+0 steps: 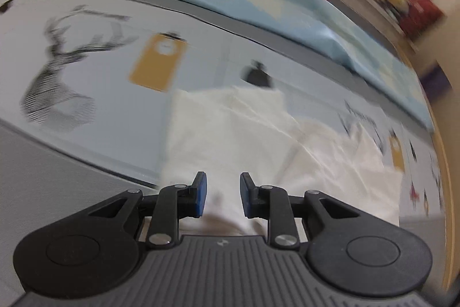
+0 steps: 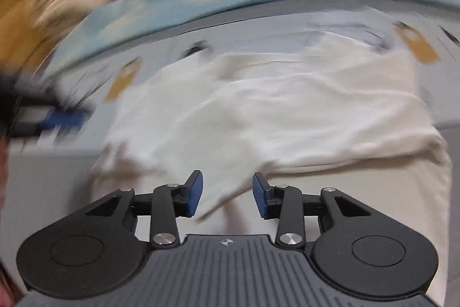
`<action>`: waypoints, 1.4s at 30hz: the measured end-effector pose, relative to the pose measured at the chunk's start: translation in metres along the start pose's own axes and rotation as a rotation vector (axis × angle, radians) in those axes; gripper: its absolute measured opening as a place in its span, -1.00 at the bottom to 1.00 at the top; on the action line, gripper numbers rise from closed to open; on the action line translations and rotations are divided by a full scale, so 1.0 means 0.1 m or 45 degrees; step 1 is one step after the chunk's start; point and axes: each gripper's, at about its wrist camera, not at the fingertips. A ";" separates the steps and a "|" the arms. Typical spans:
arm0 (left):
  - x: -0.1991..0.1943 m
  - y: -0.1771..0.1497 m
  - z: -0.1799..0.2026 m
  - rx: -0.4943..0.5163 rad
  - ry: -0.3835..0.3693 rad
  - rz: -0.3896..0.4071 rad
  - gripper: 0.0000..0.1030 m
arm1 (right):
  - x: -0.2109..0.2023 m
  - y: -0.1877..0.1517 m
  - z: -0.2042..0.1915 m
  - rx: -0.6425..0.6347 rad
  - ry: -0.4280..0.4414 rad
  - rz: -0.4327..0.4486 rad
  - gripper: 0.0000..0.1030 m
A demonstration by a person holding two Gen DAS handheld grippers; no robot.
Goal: Fold small clothes
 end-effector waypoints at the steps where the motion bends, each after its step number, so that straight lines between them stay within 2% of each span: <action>1: 0.02 -0.05 0.10 0.052 -0.037 -0.011 -0.47 | 0.01 0.05 0.11 0.061 -0.003 0.025 -0.20; 2: 0.04 -0.11 0.21 0.106 -0.074 -0.023 -0.47 | 0.01 0.11 0.24 0.111 -0.002 0.063 -0.23; 3: 0.06 -0.17 0.33 0.164 -0.116 -0.035 -0.47 | 0.03 0.16 0.36 0.136 -0.048 0.084 -0.23; 5: 0.09 -0.31 0.57 0.269 -0.195 -0.055 -0.47 | 0.06 0.22 0.59 0.180 -0.183 0.067 -0.19; 6: 0.11 -0.39 0.70 0.321 -0.233 -0.069 -0.47 | 0.07 0.21 0.71 0.218 -0.210 0.058 -0.19; 10: 0.25 -0.66 1.01 0.390 -0.317 -0.140 -0.34 | 0.14 0.21 1.12 0.433 -0.256 -0.011 -0.19; 14: 0.40 -0.85 1.22 0.463 -0.293 -0.167 -0.13 | 0.15 0.15 1.29 0.544 -0.297 -0.039 -0.19; 18: 0.59 -1.05 1.37 0.625 -0.179 -0.183 -0.10 | 0.12 0.17 1.29 0.590 -0.268 -0.025 -0.19; 21: 0.64 -1.12 1.40 0.682 -0.137 -0.173 -0.19 | 0.11 0.18 1.28 0.572 -0.257 -0.021 -0.19; 22: 0.64 -1.11 1.40 0.688 -0.131 -0.169 -0.38 | 0.12 0.17 1.30 0.576 -0.263 -0.024 -0.19; 23: 0.61 -1.09 1.39 0.697 -0.135 -0.157 -0.75 | 0.14 0.17 1.32 0.584 -0.269 -0.031 -0.19; 24: 0.55 -1.03 1.37 0.692 -0.149 -0.144 -0.91 | 0.15 0.17 1.34 0.593 -0.276 -0.038 -0.19; 25: 0.48 -0.94 1.33 0.665 -0.163 -0.116 -0.95 | 0.16 0.17 1.36 0.601 -0.281 -0.041 -0.19; 28: 0.15 -0.55 1.12 0.550 -0.177 0.078 -0.96 | 0.16 0.18 1.37 0.611 -0.291 -0.035 -0.19; 30: -0.02 -0.23 0.82 0.396 -0.142 0.187 -0.96 | 0.14 0.19 1.36 0.608 -0.290 -0.027 -0.19; 32: -0.08 0.02 0.41 0.196 -0.056 0.233 -0.96 | 0.15 0.19 1.35 0.610 -0.288 -0.027 -0.19; 34: -0.04 0.16 -0.01 0.029 0.100 0.217 -0.94 | 0.16 0.19 1.35 0.612 -0.299 -0.030 -0.19; 35: 0.02 0.19 -0.20 -0.037 0.190 0.173 -0.93 | 0.16 0.19 1.35 0.610 -0.305 -0.033 -0.19; 37: 0.12 0.20 -0.45 -0.117 0.266 0.094 -0.93 | 0.17 0.18 1.35 0.609 -0.327 -0.037 -0.19; 39: 0.12 0.22 -0.52 -0.156 0.290 0.115 -0.93 | 0.16 0.18 1.37 0.615 -0.359 -0.032 -0.19; 42: 0.11 0.23 -0.40 -0.088 0.223 0.139 -0.82 | 0.15 0.19 1.39 0.616 -0.393 -0.021 -0.19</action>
Point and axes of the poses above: each gripper's, at about its wrist camera, not at the fingertips, and x roughly the way its jaws point, z to its right, y to its top, and after that the axes turned 12 degrees about z, right-handed
